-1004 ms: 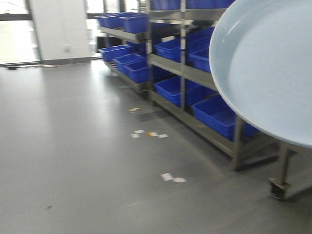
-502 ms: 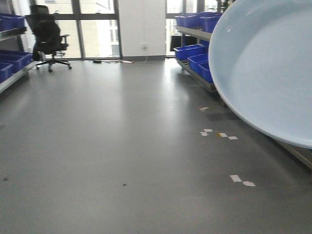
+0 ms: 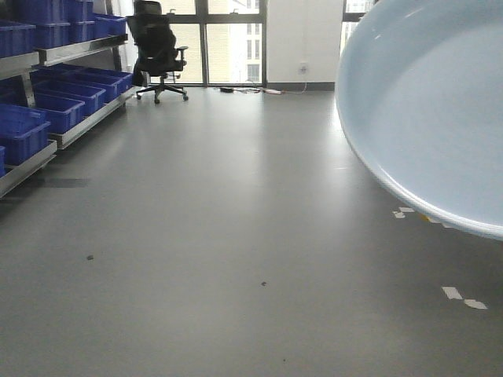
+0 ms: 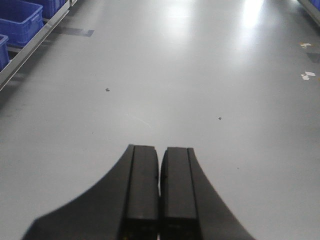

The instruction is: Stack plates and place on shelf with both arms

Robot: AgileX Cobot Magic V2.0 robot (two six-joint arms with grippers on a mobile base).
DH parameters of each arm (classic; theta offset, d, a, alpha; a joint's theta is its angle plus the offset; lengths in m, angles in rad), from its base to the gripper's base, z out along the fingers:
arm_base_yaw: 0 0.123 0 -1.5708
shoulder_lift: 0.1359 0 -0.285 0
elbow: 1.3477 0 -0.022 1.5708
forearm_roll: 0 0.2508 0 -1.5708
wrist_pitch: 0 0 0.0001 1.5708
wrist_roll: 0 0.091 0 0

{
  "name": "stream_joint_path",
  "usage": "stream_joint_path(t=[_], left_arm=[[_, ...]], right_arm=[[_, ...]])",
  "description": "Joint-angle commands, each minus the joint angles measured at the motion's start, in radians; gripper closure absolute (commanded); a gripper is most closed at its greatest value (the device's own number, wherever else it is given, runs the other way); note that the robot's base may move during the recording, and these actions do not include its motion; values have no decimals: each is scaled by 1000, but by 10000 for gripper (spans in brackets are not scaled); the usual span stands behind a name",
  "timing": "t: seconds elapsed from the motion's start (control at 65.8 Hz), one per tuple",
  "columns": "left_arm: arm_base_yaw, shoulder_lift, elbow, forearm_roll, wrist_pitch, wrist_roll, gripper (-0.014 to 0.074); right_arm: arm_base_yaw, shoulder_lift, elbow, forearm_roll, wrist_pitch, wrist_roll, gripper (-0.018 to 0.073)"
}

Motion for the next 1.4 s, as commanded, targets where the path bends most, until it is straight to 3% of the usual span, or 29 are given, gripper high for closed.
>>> stream_joint_path(t=[0.0, 1.384], left_arm=[[-4, 9, -29, -1, -78, -5, 513], [-4, 17, -29, -1, -71, -5, 513]], right_arm=[[-5, 4, -33, -3, -99, -3, 508], [-5, 12, -33, -3, -90, -3, 508]])
